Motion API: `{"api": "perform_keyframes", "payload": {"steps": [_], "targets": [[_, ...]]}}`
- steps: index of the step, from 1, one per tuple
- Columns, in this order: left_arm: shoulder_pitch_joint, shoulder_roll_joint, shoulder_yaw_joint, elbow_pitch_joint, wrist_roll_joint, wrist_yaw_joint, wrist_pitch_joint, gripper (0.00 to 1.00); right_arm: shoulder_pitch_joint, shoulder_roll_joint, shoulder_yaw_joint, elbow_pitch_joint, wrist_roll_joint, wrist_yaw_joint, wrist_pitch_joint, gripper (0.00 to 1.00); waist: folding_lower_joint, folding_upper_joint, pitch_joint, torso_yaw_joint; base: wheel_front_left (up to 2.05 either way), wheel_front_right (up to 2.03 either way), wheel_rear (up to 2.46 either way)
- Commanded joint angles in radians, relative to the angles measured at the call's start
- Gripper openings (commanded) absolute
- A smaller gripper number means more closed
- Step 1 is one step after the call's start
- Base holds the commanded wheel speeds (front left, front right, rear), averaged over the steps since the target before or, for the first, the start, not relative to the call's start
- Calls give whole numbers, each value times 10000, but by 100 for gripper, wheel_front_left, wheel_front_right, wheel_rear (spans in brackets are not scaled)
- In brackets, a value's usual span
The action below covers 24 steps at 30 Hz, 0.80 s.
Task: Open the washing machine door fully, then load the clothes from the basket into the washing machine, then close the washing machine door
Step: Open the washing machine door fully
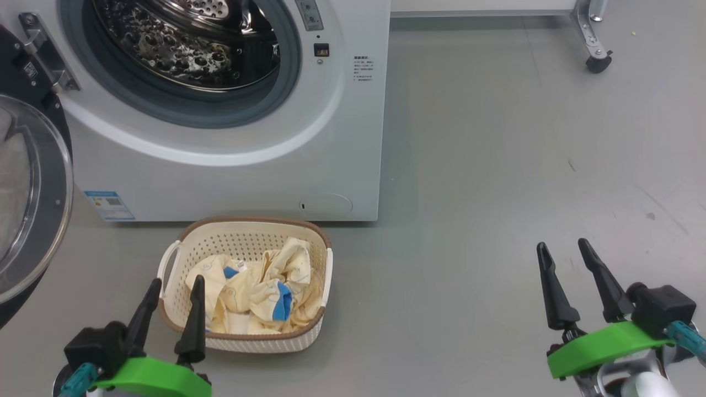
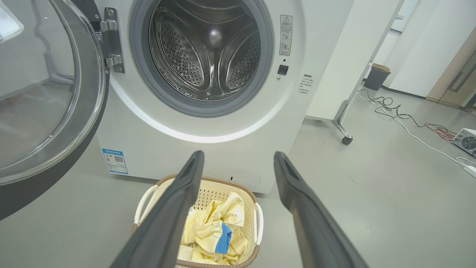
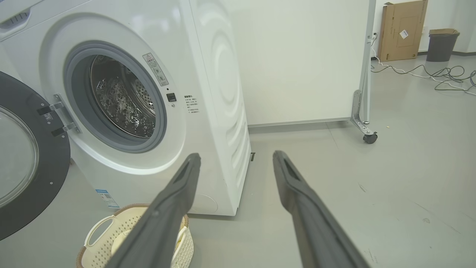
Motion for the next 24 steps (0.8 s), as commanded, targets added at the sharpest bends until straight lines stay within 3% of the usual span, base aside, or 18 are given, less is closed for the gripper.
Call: {"api": "perform_keyframes", "payload": {"steps": [1,24], "targets": [[-233,88,388,-386,-17,-16,-144,100,-287,-89,204,-337,-80,-27,-93,100,1,-1,6,-4,0,0,0],[-330,96,12,-14,129,9,-531,100,-383,-94,188,-93,-143,-27,-98,100,1,-1,111,73,0,0,0]]}}
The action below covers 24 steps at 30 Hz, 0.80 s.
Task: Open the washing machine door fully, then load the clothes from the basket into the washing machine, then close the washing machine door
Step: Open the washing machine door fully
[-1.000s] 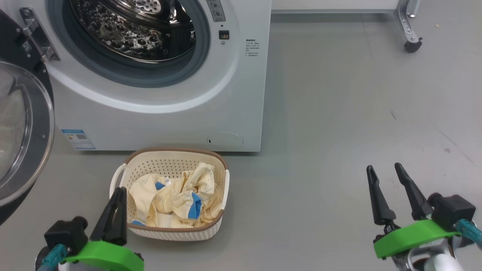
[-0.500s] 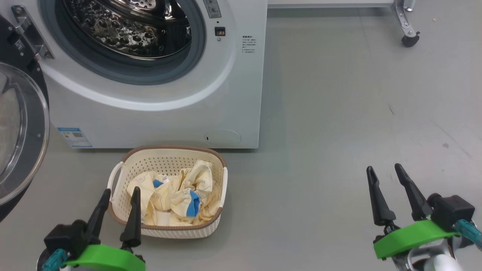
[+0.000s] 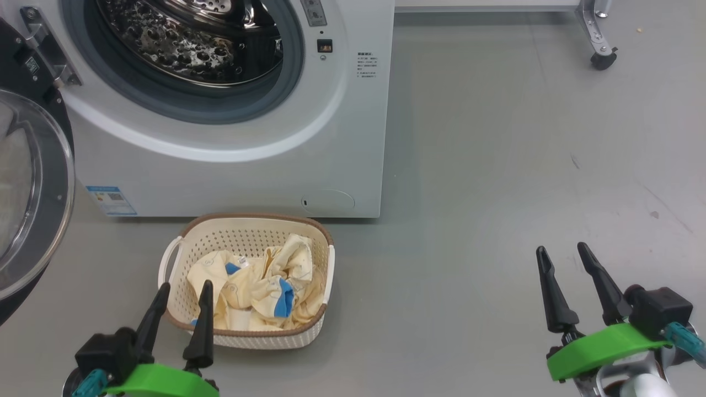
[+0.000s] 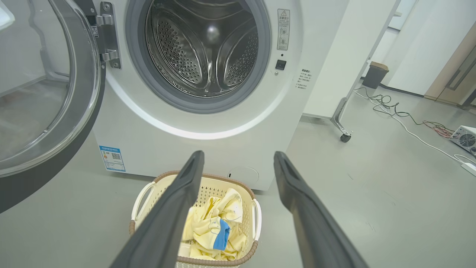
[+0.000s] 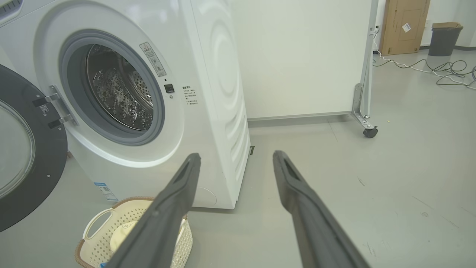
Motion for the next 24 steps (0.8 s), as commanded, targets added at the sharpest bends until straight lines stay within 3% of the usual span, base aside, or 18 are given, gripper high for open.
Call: {"api": "perform_keyframes", "payload": {"steps": [1,24], "targets": [[-338,112,334,-245,118,-16,-123,100,-383,-100,196,-292,-59,-27,-95,100,-1,0,7,-4,0,0,0],[-573,204,164,285,79,-105,-481,100,-419,-149,294,-198,-70,-27,-56,100,-1,0,96,65,0,0,0]]}}
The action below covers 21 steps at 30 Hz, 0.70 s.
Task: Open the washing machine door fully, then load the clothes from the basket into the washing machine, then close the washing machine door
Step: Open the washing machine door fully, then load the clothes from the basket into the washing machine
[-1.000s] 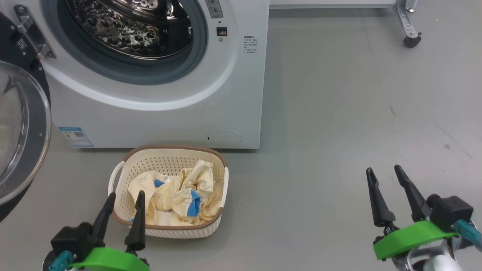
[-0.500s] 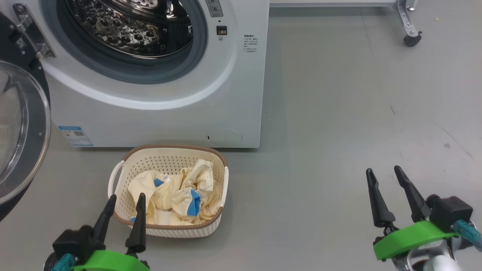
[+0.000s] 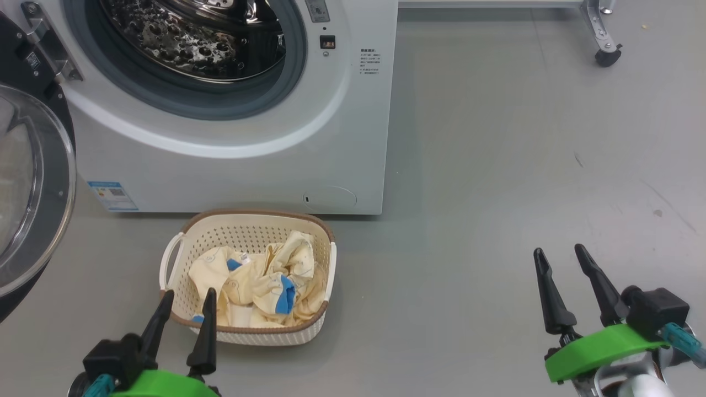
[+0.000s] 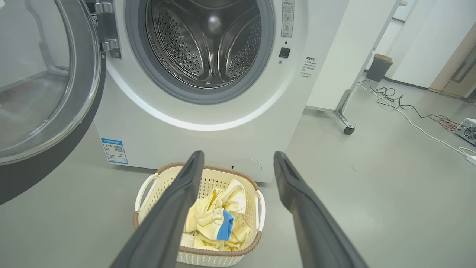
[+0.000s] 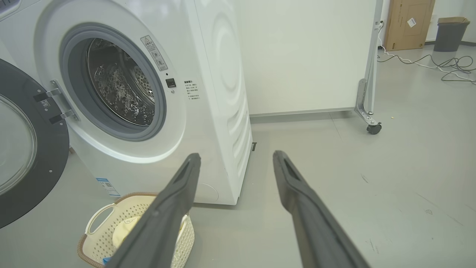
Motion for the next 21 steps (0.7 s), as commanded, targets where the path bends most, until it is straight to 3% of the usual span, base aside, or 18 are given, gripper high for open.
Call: {"api": "perform_keyframes", "payload": {"steps": [1,13,21], "targets": [[-529,182,342,-262,56,-29,-125,100,-421,-149,230,-259,-70,-27,-51,100,-1,0,11,2,0,0,0],[-614,129,249,-91,-692,-436,79,100,-450,-166,258,-215,-78,-27,-55,100,-1,0,140,49,10,-10,0],[-733,177,259,-110,-699,-352,39,100,-487,-159,213,-206,-77,-27,-67,100,-1,0,273,97,112,-112,0]]}}
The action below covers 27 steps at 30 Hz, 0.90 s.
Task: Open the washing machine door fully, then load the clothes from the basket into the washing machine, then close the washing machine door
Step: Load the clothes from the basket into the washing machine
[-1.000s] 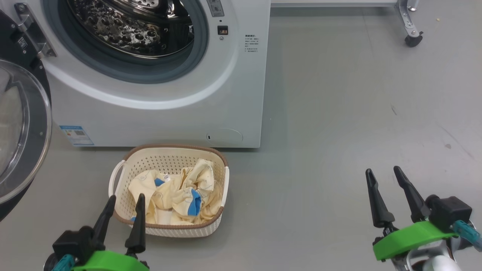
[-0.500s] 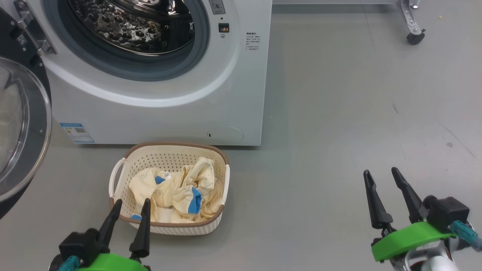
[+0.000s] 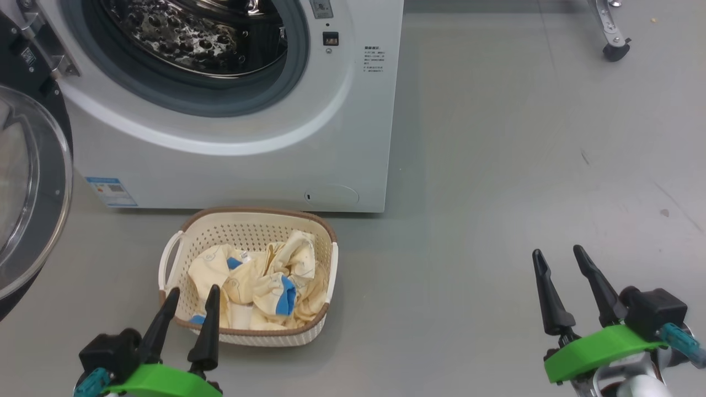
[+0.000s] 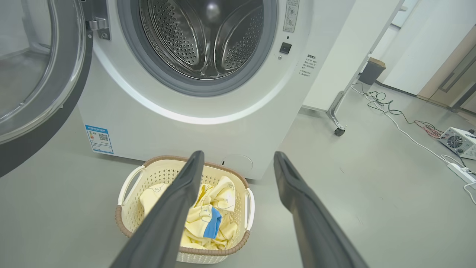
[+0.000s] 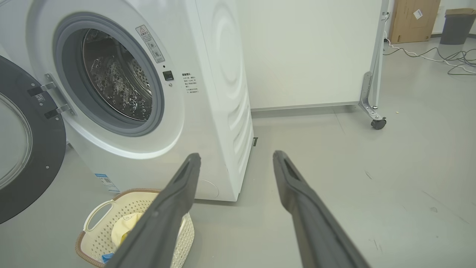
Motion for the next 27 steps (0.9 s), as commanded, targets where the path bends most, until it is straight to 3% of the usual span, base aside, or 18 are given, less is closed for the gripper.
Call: {"api": "perform_keyframes", "payload": {"steps": [1,14,27], "targets": [[-535,164,379,-294,64,38,-71,100,-479,-154,168,-264,-70,-25,-69,100,0,0,18,11,173,-173,0],[-619,239,222,-216,472,292,-340,100,-506,-117,167,-166,-93,-25,-75,100,0,0,58,119,160,-160,0],[-622,290,90,-136,457,341,-346,100,-537,-114,195,-92,-62,-25,-104,100,0,0,45,160,14,-14,0]]}}
